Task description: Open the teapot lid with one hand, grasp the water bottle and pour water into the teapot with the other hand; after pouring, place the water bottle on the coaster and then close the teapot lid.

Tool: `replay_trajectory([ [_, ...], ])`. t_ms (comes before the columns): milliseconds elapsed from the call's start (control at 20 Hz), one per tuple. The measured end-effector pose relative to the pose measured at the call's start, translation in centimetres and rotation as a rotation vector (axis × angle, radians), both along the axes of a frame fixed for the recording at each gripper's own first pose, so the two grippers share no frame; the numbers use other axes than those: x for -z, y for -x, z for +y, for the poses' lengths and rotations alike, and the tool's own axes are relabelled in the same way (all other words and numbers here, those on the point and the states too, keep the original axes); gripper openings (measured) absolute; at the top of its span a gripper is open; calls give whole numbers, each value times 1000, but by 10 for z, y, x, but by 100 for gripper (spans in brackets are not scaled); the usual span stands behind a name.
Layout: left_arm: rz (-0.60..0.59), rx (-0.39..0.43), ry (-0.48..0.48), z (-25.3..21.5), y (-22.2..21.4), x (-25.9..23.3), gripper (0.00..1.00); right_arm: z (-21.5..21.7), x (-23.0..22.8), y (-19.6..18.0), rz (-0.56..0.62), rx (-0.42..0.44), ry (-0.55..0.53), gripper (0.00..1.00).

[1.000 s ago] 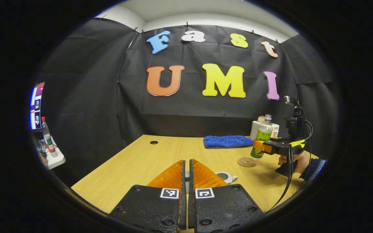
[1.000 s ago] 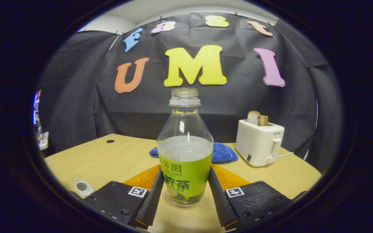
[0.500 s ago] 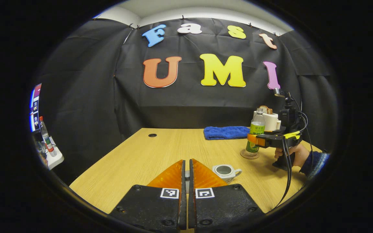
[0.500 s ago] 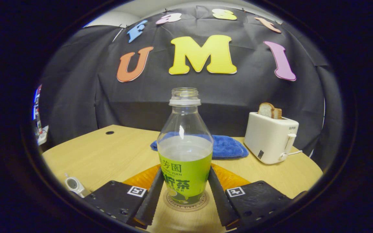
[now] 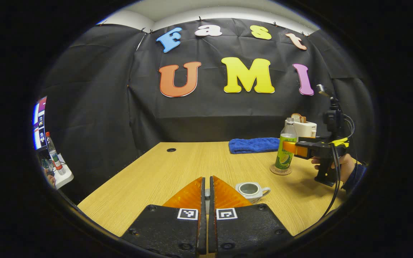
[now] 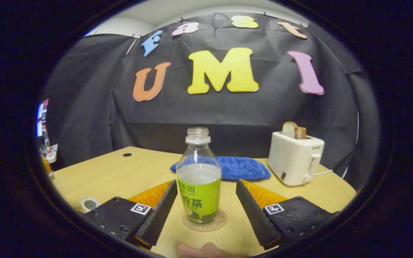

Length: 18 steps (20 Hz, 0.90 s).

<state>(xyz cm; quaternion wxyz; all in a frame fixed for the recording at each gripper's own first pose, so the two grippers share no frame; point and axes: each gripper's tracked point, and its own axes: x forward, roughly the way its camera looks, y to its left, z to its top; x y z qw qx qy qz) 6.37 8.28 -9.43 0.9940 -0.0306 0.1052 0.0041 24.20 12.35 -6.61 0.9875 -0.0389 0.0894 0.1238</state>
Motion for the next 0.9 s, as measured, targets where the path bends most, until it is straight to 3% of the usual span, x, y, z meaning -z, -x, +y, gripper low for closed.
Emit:
replay_trajectory([
  [200,-69,40,31,-19,-16,-5,5,-32,-23,48,-98,68,42,98],
  [300,-78,79,80,-36,-28,-4,4,-54,-37,77,-182,163,12,96],
  [400,-98,114,137,-49,-40,-8,5,-59,-31,106,-202,185,32,96],
  [550,-97,157,183,-70,-49,-11,5,-64,-19,142,-194,174,54,96],
  [900,-41,148,117,-89,-69,20,5,-80,-6,199,-124,145,-33,95],
])
